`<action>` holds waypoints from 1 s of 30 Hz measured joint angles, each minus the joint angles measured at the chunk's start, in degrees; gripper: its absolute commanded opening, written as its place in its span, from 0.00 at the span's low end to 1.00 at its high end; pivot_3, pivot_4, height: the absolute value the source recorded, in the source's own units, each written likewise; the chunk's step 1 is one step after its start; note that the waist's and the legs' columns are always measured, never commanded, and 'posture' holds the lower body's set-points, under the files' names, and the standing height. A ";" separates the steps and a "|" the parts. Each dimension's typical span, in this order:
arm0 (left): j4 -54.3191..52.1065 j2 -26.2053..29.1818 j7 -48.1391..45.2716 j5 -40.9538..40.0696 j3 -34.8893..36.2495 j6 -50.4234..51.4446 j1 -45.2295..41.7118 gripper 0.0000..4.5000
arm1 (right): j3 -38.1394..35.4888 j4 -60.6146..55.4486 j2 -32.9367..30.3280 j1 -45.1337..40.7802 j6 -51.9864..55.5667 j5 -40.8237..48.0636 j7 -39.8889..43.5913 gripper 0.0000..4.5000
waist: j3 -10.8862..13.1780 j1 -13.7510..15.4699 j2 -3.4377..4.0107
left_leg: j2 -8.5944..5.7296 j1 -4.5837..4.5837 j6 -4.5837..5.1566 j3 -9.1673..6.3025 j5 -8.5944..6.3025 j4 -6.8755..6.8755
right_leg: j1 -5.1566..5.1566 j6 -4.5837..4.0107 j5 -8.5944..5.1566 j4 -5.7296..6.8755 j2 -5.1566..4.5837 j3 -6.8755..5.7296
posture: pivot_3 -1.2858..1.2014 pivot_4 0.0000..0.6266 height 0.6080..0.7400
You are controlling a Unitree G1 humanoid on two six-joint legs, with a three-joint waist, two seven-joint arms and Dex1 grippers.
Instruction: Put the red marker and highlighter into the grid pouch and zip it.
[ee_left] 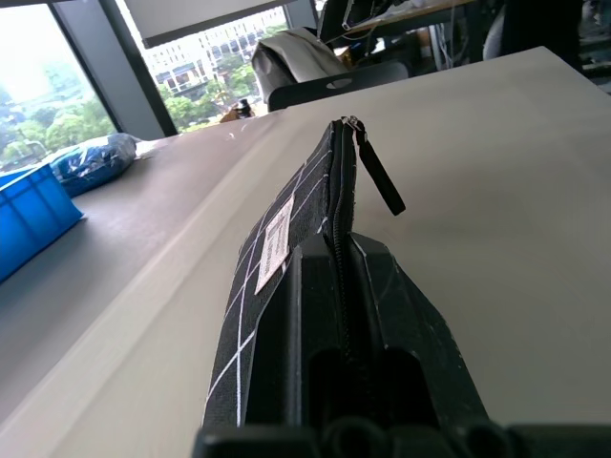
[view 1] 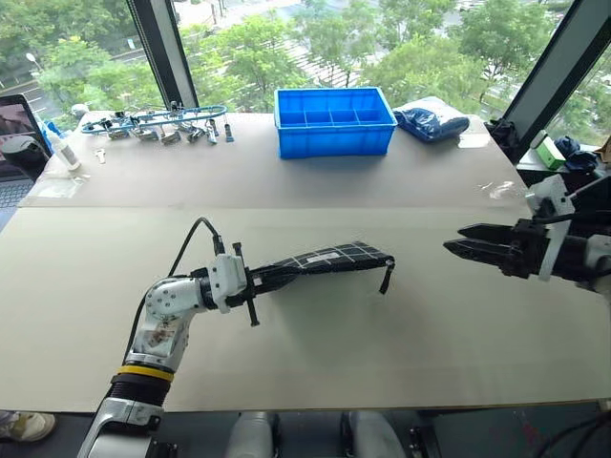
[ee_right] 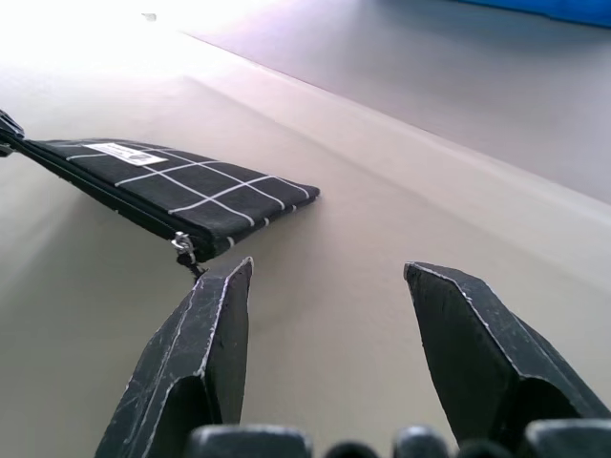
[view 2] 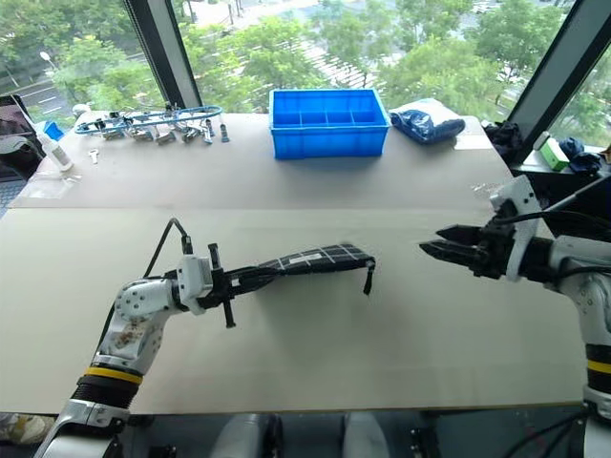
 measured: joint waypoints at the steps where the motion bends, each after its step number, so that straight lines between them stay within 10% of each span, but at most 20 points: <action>1: 0.49 -0.08 -0.45 -0.11 -0.05 -0.13 -0.36 0.00 | -0.39 -0.65 -0.01 0.83 0.00 0.08 -0.04 0.64 | 0.00 0.01 0.00 | -0.01 -0.01 0.00 -0.01 0.00 0.00 | 0.00 0.00 0.00 0.01 -0.01 -0.02 | 0.52 0.24 1.00; 12: 6.02 0.71 -4.74 -4.14 3.24 1.41 -2.39 0.79 | -1.18 -10.20 2.67 9.51 -0.08 2.18 -2.75 0.65 | 0.00 0.16 -0.01 | -0.02 -0.05 0.01 -0.21 0.00 0.03 | 0.01 0.04 0.01 -0.01 -0.03 -0.01 | 0.52 0.24 1.00; 22: -14.49 13.89 10.72 -23.97 14.60 45.17 12.85 0.79 | -0.88 -10.29 2.67 10.44 -3.92 2.09 -0.68 0.65 | 0.01 -0.57 -0.01 | 0.06 0.06 0.02 -0.57 -0.01 0.01 | 0.05 0.04 -0.03 0.09 -0.02 0.00 | 0.52 0.24 1.00; 30: -12.06 16.22 22.08 -24.93 32.81 51.38 21.94 0.79 | -1.16 -6.00 3.30 13.23 -7.64 1.25 0.38 0.65 | 0.05 0.13 -0.09 | -0.04 0.23 0.00 -0.47 -0.01 -0.06 | 0.17 0.01 -0.04 0.02 -0.10 -0.01 | 0.52 0.24 1.00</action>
